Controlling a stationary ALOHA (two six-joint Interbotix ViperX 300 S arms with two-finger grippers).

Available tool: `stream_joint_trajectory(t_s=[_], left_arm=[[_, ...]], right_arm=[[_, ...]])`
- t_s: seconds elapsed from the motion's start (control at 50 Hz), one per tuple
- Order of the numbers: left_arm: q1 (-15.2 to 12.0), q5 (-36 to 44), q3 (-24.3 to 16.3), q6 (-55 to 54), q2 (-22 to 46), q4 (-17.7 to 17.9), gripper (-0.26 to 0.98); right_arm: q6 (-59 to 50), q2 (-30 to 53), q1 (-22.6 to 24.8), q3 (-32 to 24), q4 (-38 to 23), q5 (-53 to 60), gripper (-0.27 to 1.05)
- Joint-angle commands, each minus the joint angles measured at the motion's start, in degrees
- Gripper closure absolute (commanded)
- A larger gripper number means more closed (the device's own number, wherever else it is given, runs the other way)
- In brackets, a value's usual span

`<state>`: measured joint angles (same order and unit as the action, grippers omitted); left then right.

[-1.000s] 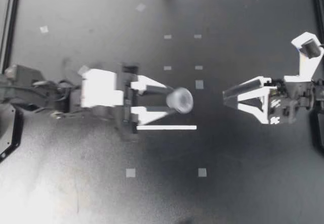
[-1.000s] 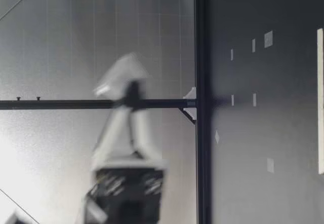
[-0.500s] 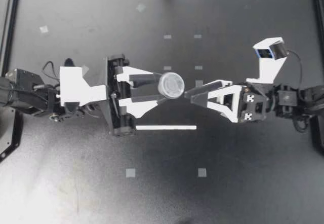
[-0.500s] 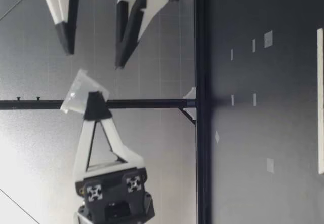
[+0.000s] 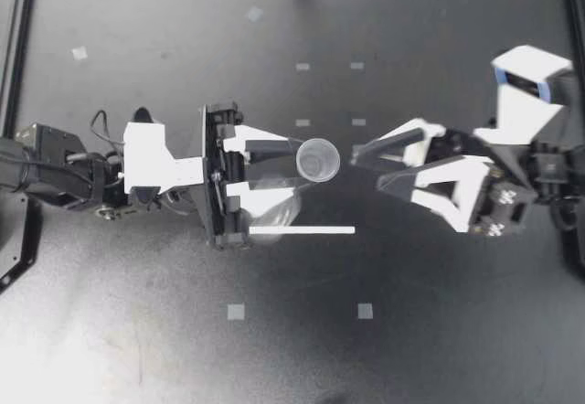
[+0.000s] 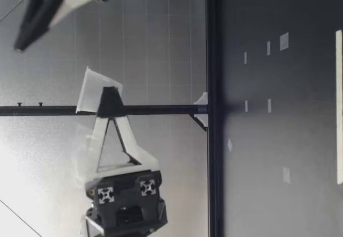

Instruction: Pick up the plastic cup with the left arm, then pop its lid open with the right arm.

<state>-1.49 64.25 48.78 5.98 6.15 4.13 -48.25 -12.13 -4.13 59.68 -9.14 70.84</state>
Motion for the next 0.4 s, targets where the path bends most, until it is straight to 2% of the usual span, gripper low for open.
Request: stream_joint_trajectory(t_s=[0.0, 0.14, 0.28, 0.38], left_arm=[[-0.2, 0.1, -0.7, -0.2, -0.7, -0.1, 0.59], [-0.2, -0.1, -0.8, -1.8, -0.7, -0.2, 0.59], [-0.2, -0.1, -0.9, -5.8, -0.5, 0.0, 0.59], [-0.2, -0.1, -0.8, -8.2, -0.5, 0.0, 0.59]], right_arm=[[3.2, -3.5, -0.5, -0.1, -0.3, -3.3, 0.09], [13.8, -7.6, -0.5, 0.4, -0.7, -14.9, 0.09], [32.4, -9.7, -0.4, 0.7, -0.8, -26.3, 0.09], [44.9, -10.0, -0.5, 1.6, -0.3, -29.4, 0.09]])
